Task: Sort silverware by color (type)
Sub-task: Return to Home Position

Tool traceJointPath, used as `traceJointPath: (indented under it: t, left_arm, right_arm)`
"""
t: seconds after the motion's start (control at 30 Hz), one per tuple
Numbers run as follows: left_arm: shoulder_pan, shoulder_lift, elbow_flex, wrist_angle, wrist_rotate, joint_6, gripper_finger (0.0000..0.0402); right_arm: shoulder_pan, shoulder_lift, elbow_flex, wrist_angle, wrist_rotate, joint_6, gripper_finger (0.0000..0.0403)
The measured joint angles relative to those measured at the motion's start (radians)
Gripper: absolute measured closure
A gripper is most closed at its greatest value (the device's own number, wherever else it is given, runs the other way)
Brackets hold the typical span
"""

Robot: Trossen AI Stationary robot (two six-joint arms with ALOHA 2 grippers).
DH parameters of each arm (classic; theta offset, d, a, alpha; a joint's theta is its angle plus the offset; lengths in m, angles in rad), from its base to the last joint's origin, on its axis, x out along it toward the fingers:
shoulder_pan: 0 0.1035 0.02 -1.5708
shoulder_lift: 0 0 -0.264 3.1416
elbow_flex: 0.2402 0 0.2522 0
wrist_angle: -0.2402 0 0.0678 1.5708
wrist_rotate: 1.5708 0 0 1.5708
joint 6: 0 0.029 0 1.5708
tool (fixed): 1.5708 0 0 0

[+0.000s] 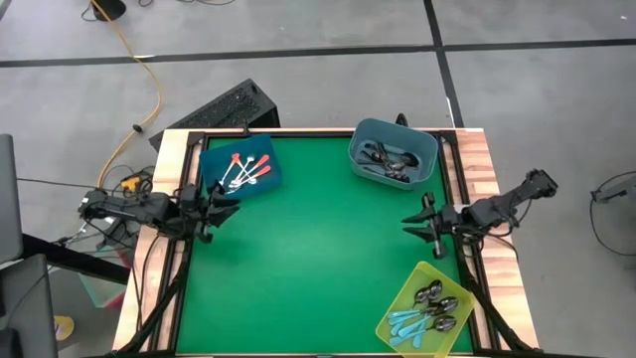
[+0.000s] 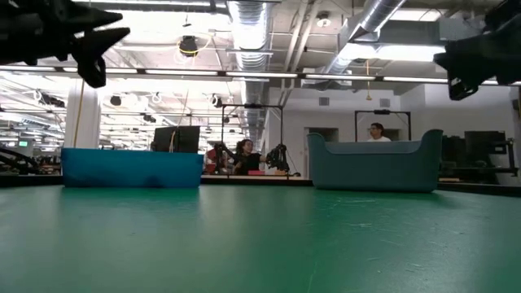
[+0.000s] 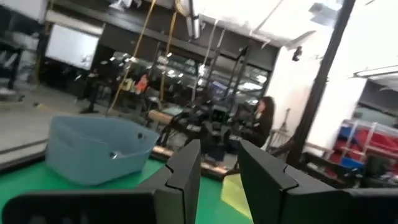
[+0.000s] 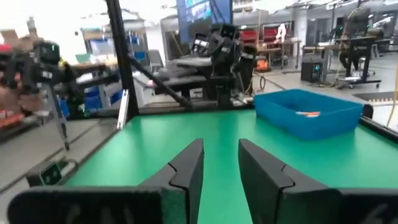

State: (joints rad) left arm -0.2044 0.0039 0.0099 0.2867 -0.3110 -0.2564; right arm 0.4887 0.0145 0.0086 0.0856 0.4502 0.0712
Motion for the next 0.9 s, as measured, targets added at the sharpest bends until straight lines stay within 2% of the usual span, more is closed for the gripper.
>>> traceJointPath:
  t: [0.43,0.9]
  left_arm:
    - [0.000,0.000,-0.001,-0.069,-0.090,-0.062,0.0309]
    - [0.000,0.006,0.003,-0.226,-0.087,-0.044,0.0309]
  right_arm:
    - [-0.138,0.006,-0.001,-0.010,-0.030,-0.043,0.0280]
    - [-0.151,0.006,-0.002,-0.006,-0.030,-0.045,0.0280]
